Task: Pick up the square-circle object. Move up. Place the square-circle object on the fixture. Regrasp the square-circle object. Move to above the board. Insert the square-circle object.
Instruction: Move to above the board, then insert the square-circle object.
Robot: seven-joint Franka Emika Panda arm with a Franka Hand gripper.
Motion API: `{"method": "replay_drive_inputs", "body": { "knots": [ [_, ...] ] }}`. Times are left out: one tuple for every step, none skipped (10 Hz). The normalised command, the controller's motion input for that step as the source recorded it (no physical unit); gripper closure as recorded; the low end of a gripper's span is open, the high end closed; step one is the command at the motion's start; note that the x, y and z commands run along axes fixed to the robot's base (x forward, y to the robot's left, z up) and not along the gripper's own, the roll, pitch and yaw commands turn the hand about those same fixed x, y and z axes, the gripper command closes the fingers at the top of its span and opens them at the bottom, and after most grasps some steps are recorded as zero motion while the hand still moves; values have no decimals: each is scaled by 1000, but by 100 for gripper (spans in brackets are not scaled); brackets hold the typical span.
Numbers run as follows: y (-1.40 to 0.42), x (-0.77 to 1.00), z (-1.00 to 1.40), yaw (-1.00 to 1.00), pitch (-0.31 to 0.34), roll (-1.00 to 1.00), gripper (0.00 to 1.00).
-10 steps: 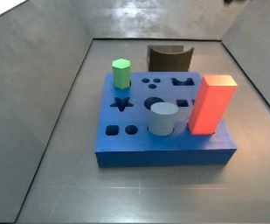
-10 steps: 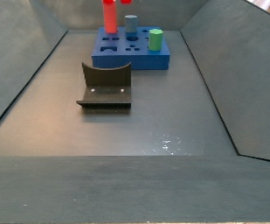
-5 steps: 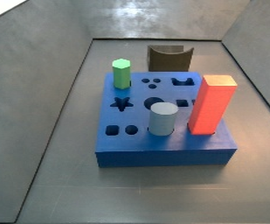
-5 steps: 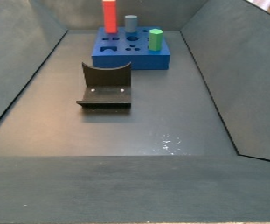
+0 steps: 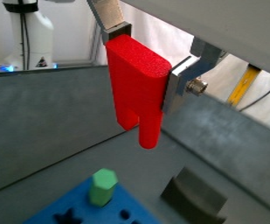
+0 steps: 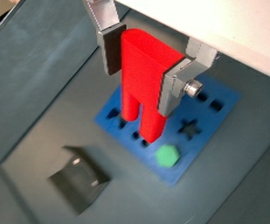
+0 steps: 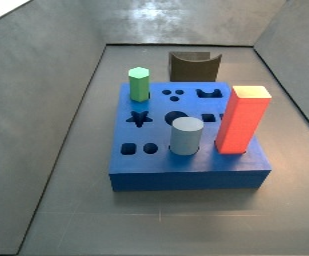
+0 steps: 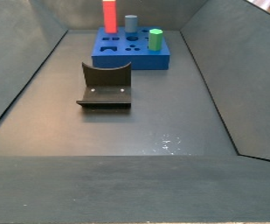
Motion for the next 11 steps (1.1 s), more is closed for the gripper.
{"method": "replay_drive_inputs", "body": {
  "knots": [
    [-37, -97, 23, -28, -10, -1000, 100],
    [0, -80, 13, -28, -17, -1000, 100],
    [14, -73, 9, -25, -22, -1000, 100],
    [29, -64, 4, -21, -42, -915, 100],
    [33, -59, -2, -14, -46, -673, 100],
    [22, -52, 1, -13, -47, -459, 100],
    [14, -36, -1, -9, -36, -262, 100],
    [0, -89, -160, 0, 1, 0, 100],
    [0, -20, -60, 0, 0, -26, 100],
    [-257, -26, -171, 71, -47, -153, 100],
    [-357, -466, -366, 274, -17, -161, 100]
  ]
}}
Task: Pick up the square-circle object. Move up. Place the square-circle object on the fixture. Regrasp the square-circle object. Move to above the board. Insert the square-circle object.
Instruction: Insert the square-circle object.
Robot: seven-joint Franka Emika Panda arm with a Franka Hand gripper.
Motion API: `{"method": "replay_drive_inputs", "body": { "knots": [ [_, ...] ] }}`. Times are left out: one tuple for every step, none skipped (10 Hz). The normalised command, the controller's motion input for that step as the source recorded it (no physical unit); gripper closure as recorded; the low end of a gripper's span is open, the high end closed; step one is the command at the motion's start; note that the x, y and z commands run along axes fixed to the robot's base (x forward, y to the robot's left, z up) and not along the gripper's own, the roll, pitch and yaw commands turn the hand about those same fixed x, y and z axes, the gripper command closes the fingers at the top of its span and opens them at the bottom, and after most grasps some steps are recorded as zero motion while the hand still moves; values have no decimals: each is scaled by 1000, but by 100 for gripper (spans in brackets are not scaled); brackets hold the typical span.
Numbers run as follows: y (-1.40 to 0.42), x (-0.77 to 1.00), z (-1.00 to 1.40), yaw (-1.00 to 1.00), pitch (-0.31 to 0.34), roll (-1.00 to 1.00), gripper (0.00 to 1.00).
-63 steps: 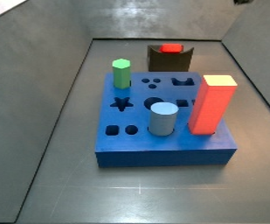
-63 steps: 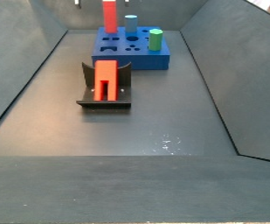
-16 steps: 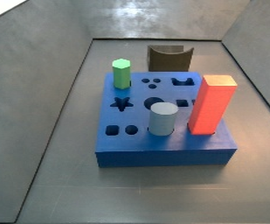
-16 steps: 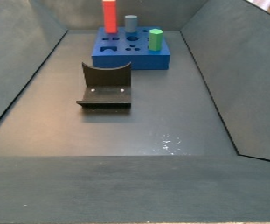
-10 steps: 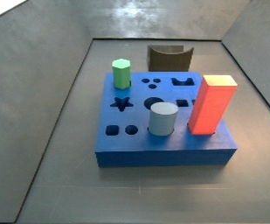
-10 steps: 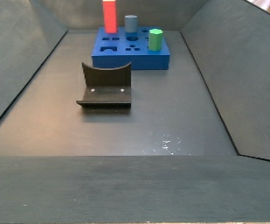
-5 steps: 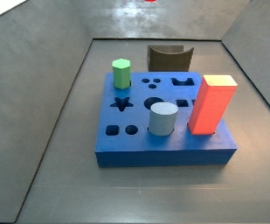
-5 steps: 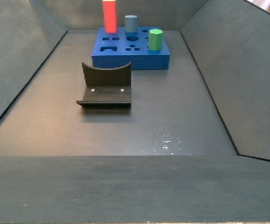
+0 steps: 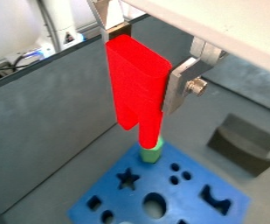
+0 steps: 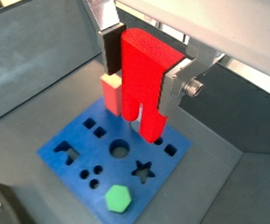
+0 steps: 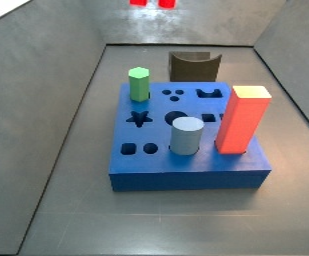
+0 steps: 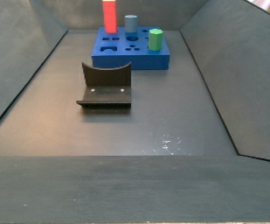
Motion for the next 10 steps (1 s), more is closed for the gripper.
{"method": "replay_drive_inputs", "body": {
  "knots": [
    [-331, 0, -649, 697, 137, -3, 100],
    [-369, 0, -743, 671, 113, 0, 100],
    [-63, -26, -814, 531, 0, -113, 100],
    [0, -66, 0, 31, -29, 0, 100],
    [-163, 0, -274, 40, -139, 0, 100],
    [-126, 251, -1000, 129, -9, -17, 100],
    [-286, 289, -1000, 160, 0, 0, 100],
    [-314, 360, -1000, 171, 0, 0, 100],
    [-151, 0, -680, 20, -16, -59, 100],
    [0, 0, -23, 0, 0, 0, 100]
  ]
}}
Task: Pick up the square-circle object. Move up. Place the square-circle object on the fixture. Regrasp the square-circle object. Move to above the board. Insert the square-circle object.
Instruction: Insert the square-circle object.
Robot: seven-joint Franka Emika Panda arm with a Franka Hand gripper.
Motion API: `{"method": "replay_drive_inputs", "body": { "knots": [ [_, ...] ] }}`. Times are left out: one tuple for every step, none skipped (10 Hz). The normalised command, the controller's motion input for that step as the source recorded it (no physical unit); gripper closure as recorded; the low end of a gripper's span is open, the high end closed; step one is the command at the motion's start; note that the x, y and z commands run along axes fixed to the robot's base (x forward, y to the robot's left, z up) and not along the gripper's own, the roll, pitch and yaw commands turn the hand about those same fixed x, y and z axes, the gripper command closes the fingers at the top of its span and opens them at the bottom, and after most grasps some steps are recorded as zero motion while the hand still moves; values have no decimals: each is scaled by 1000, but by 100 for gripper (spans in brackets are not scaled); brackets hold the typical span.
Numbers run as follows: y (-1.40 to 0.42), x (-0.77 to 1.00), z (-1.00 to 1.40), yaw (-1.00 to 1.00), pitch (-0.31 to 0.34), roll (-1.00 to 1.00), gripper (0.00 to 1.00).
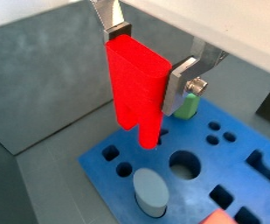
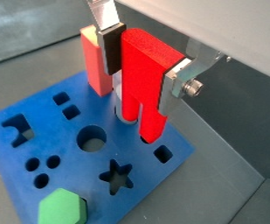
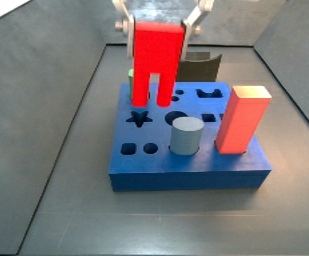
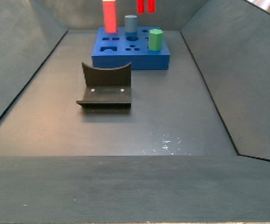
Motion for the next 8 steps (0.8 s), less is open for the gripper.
{"method": "replay_drive_inputs", "body": {
  "knots": [
    [-229, 0, -866, 0, 26, 87, 100],
    [-194, 17, -937, 29, 84, 7, 100],
    [-11, -3, -80, 9, -44, 0, 100],
    [0, 11, -26, 0, 0, -4, 100],
    [-260, 0, -686, 0, 0, 64, 100],
    [-354, 0, -871, 0, 50, 61, 100],
    [-211, 46, -283, 6, 0, 27, 100],
    [-86, 0, -37, 0, 7, 0, 100]
  ]
}}
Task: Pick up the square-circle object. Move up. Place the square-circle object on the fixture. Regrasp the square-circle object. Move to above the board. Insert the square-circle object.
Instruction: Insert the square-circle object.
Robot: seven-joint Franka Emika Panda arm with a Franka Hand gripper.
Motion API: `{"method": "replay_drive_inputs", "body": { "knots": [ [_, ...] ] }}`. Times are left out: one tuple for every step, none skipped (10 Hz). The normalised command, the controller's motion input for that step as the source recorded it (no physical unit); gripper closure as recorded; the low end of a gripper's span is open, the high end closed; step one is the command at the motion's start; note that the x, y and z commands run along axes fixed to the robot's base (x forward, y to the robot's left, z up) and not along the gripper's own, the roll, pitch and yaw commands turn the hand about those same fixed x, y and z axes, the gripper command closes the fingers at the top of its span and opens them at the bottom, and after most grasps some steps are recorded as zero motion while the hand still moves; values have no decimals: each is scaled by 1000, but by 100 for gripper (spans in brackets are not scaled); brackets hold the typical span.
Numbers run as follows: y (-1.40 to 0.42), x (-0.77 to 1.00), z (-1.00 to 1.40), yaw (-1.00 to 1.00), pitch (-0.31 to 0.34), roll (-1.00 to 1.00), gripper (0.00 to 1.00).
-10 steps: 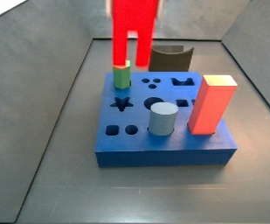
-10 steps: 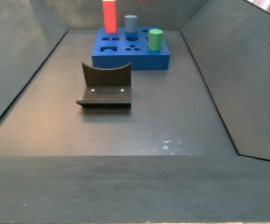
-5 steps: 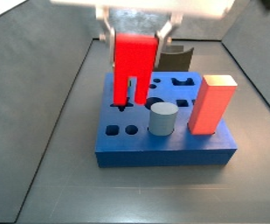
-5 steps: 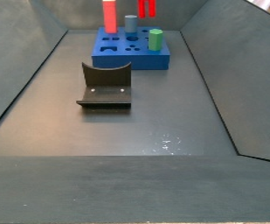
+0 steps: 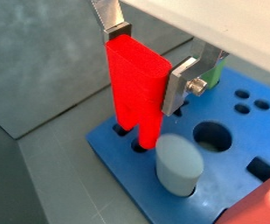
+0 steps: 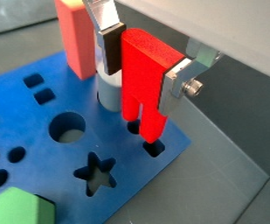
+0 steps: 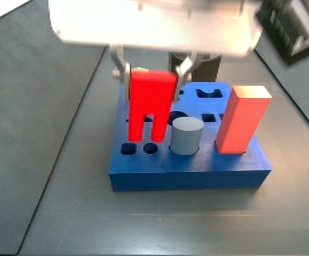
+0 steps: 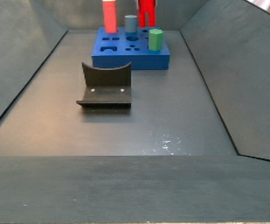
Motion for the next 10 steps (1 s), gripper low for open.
{"method": "replay_drive_inputs", "body": {
  "knots": [
    [-86, 0, -91, 0, 0, 0, 100],
    [-77, 0, -203, 0, 0, 0, 100],
    [-194, -34, -357, 6, 0, 23, 100],
    [-131, -9, -397, 3, 0, 0, 100],
    [0, 0, -57, 0, 0, 0, 100],
    [0, -20, 0, 0, 0, -6, 100],
    [140, -217, 0, 43, -17, -16, 100],
    [186, -206, 0, 43, -24, -40, 100],
    [54, -74, 0, 0, -10, -20, 100],
    [0, -46, -3, 0, 0, 0, 100]
  ]
}}
